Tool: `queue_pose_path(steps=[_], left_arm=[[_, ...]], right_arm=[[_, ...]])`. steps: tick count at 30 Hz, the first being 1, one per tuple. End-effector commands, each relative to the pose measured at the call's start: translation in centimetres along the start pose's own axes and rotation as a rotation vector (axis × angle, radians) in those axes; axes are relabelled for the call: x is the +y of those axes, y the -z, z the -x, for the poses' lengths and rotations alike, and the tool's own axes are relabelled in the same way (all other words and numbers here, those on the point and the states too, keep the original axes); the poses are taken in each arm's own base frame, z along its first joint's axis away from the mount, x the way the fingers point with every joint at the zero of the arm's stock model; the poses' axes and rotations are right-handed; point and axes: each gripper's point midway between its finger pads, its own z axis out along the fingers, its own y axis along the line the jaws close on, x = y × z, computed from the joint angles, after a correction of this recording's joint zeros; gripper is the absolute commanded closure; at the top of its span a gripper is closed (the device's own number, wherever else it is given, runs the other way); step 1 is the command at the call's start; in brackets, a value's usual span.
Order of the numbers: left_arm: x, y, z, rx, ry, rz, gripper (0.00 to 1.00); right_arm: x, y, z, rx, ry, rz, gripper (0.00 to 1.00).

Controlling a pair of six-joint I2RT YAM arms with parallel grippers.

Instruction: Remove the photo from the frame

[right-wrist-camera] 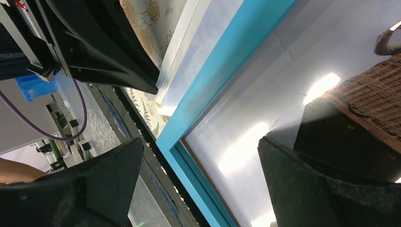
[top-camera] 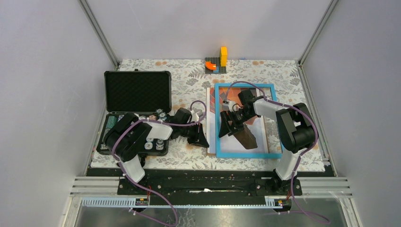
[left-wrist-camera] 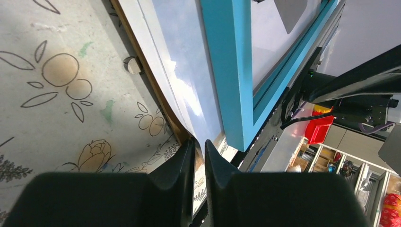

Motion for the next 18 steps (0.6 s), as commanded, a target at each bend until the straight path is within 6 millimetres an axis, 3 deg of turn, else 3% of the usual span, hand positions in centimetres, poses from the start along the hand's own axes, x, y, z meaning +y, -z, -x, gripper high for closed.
queue_pose_path(steps=[1, 7, 13, 18], left_arm=[[-1.7, -0.4, 0.9, 0.001, -0.05, -0.062, 0.83], [0.3, -0.3, 0.9, 0.005, -0.038, 0.042, 0.75], [2.1, -0.2, 1.0, 0.009, -0.035, 0.146, 0.75], [2.3, -0.6, 1.0, 0.02, -0.042, 0.185, 0.78]], right_arm=[[-3.1, -1.6, -2.4, 0.075, -0.014, -0.096, 0.0], [-3.1, -1.6, -2.4, 0.076, -0.016, -0.095, 0.0], [-3.2, -1.6, -2.2, 0.075, -0.015, -0.095, 0.0], [-3.2, -1.6, -2.2, 0.075, -0.016, -0.095, 0.0]])
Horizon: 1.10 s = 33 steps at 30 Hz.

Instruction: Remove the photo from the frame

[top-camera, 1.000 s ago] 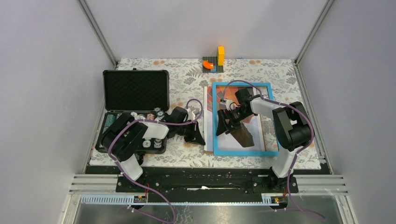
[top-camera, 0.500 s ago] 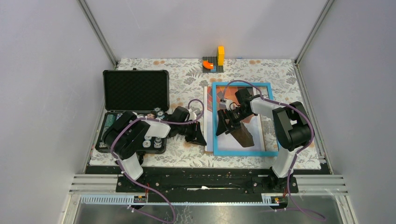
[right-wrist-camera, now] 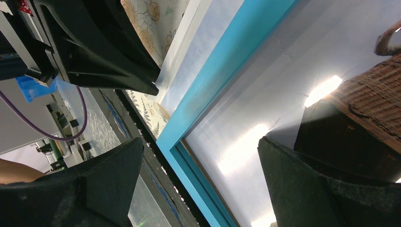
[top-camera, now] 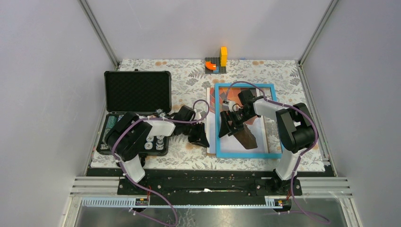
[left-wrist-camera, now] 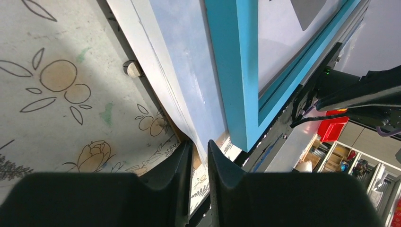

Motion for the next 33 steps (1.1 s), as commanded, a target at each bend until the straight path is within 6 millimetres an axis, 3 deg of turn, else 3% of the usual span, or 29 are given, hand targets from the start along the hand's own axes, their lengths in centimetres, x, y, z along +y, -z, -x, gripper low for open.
queue_pose_path(steps=[1, 6, 10, 18, 33], left_arm=[[1.7, -0.7, 0.8, -0.023, -0.038, 0.109, 0.79], [1.4, -1.1, 0.8, -0.002, -0.065, 0.111, 1.0], [0.2, -0.4, 1.0, 0.005, -0.113, 0.083, 1.0], [-4.2, 2.7, 2.0, -0.058, -0.244, -0.007, 1.0], [-7.2, 6.6, 2.9, -0.108, -0.315, -0.039, 1.0]], right_arm=[[-3.2, -1.6, -2.3, 0.077, -0.017, -0.095, 0.0], [-3.1, -1.5, -2.2, 0.076, -0.011, -0.097, 0.0], [-3.0, -1.1, -1.8, 0.069, 0.001, -0.111, 0.0], [-2.5, 0.9, 0.3, 0.03, 0.039, -0.152, 0.0], [-2.5, 5.1, 2.8, -0.047, 0.056, -0.21, 0.0]])
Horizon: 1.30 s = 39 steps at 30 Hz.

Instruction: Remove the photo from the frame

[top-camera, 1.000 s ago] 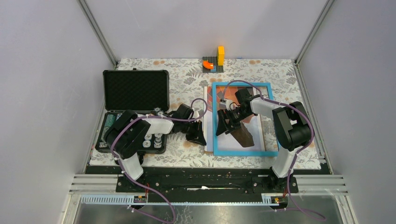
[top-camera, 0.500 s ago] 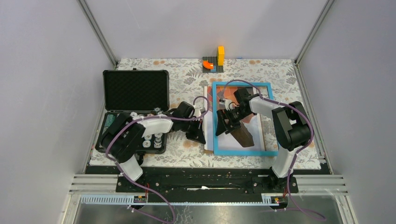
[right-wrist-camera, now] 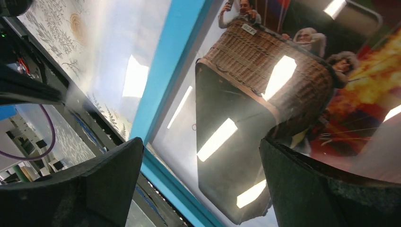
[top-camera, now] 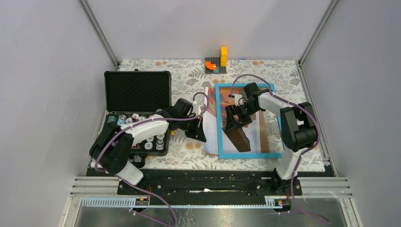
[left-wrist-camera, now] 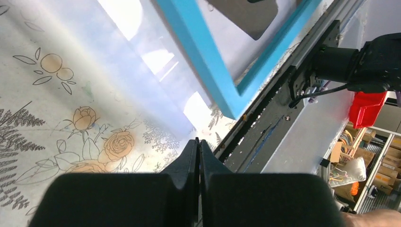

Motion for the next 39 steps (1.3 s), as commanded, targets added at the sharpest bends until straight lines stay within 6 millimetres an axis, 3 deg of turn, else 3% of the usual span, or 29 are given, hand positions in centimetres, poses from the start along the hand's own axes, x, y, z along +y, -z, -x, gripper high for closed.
queue_pose_path(steps=[1, 6, 10, 14, 18, 24, 31, 39], left_arm=[[-3.4, 2.6, 2.9, -0.088, -0.118, -0.065, 1.0], [-3.3, 3.7, 3.0, -0.096, -0.131, -0.057, 1.0], [-0.3, 3.4, 2.3, -0.1, -0.065, 0.008, 1.0], [2.1, 2.7, 0.7, -0.08, 0.068, 0.01, 0.72], [3.0, 1.9, -0.7, -0.09, 0.113, -0.022, 0.55], [3.5, 0.5, -0.7, -0.1, 0.124, -0.081, 0.38], [4.9, -1.2, -0.4, -0.11, 0.169, -0.117, 0.36], [4.4, -1.9, 0.0, -0.123, 0.205, -0.197, 0.39]], right_arm=[[0.3, 1.8, 1.1, -0.03, 0.053, -0.04, 0.0], [0.5, 2.0, 1.2, -0.035, 0.057, -0.032, 0.0], [0.7, 2.0, 1.2, -0.037, 0.056, -0.02, 0.0], [0.8, 1.8, 1.1, -0.037, 0.055, -0.008, 0.0], [0.7, 1.1, 0.4, -0.026, 0.033, 0.011, 0.0], [0.2, 0.2, -0.3, -0.014, 0.011, 0.015, 0.0], [-0.6, -0.9, -1.2, 0.016, -0.014, 0.005, 0.0], [-1.4, -2.2, -2.5, 0.053, -0.035, -0.013, 0.0]])
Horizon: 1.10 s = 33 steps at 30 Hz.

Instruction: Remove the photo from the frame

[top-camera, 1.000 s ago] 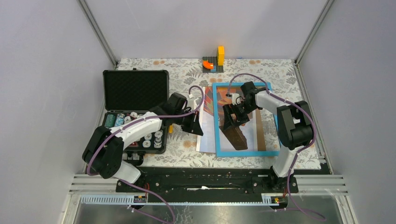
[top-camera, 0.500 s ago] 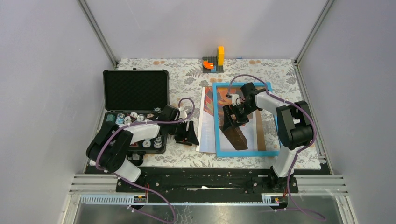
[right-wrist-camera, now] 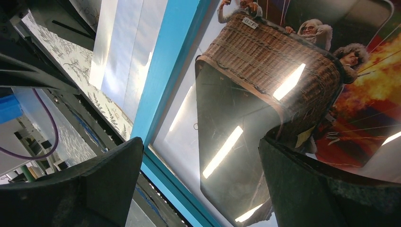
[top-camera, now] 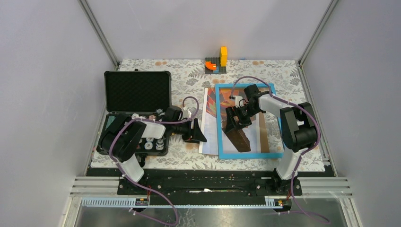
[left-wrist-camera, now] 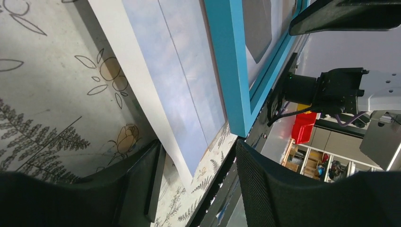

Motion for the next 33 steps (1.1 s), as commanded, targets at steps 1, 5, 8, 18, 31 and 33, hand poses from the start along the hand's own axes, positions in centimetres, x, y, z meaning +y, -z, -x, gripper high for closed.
queue_pose_path(steps=[1, 5, 8, 18, 31, 33], left_arm=[[-0.2, -0.3, 0.4, -0.035, -0.006, -0.046, 0.41], [-1.4, 0.0, 0.8, -0.059, -0.023, -0.092, 0.47], [-0.9, -0.2, 0.9, -0.062, -0.02, -0.072, 0.5], [1.4, -1.2, 1.8, -0.059, -0.009, 0.027, 0.78], [-1.7, 1.5, 2.7, -0.086, -0.084, 0.055, 1.0], [-2.2, 2.0, 2.9, -0.086, -0.084, 0.07, 1.0]], right_arm=[[-1.2, -1.8, -1.9, 0.055, -0.016, -0.022, 0.0], [-1.2, -1.8, -2.0, 0.058, -0.016, -0.022, 0.0], [-1.2, -1.9, -1.9, 0.058, -0.014, -0.021, 0.0], [-1.1, -1.6, -1.6, 0.059, -0.012, -0.026, 0.0], [0.0, 1.6, 1.6, 0.003, 0.07, -0.066, 0.0], [0.0, 2.1, 2.1, -0.006, 0.062, -0.066, 0.0]])
